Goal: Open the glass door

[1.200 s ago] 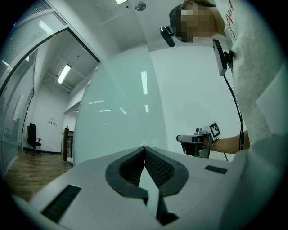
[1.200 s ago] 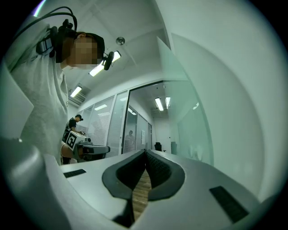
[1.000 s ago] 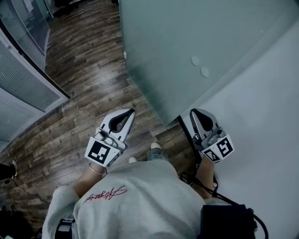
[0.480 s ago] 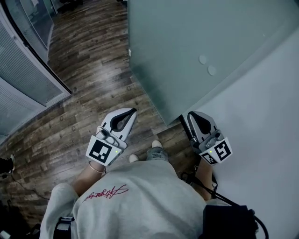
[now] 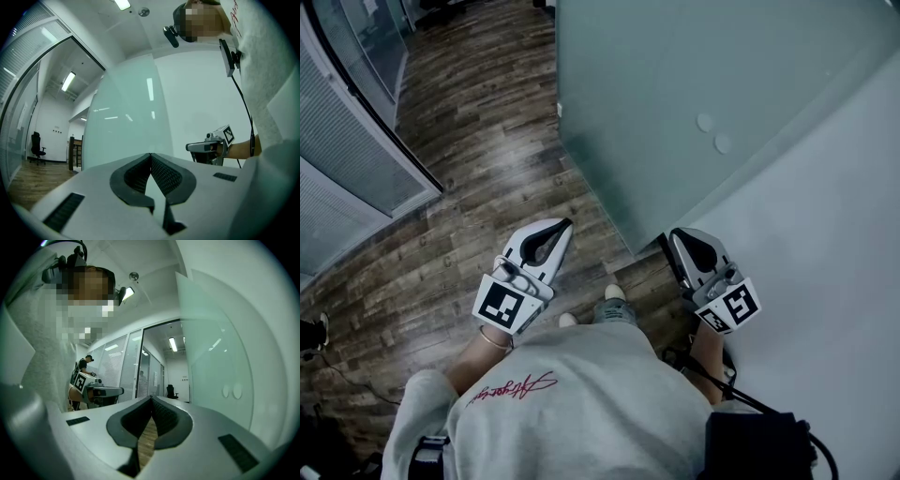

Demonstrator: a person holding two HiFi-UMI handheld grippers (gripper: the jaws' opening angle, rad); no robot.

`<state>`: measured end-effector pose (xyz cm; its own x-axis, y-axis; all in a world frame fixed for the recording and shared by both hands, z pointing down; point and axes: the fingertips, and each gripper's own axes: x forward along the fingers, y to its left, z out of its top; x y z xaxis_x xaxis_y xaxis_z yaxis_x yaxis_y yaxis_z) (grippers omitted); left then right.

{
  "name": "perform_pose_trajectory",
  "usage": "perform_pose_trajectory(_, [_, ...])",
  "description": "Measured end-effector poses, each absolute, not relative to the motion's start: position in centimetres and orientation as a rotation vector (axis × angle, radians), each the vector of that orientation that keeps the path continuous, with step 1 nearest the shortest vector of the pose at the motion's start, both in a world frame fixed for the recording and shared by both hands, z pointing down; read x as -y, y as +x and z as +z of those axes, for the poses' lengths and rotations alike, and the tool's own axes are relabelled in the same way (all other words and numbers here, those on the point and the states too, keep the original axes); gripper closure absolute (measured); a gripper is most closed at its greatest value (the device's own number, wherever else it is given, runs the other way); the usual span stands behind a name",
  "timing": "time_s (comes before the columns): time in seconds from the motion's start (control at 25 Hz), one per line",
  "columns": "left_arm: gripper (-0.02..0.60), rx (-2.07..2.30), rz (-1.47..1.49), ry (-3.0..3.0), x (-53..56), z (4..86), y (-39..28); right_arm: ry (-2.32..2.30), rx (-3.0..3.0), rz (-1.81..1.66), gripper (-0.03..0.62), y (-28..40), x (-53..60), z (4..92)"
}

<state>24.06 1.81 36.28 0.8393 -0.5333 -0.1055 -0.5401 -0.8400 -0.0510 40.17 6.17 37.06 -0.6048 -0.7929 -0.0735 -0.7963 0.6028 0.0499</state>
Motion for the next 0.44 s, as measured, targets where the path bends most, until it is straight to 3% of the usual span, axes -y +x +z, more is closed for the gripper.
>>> perform_pose_trajectory(0.44, [0.569,-0.874,0.128,-2.959,-2.2,37.2,23.7,-1.358,-2.776,0.113,0.576,39.3,-6.2,37.0])
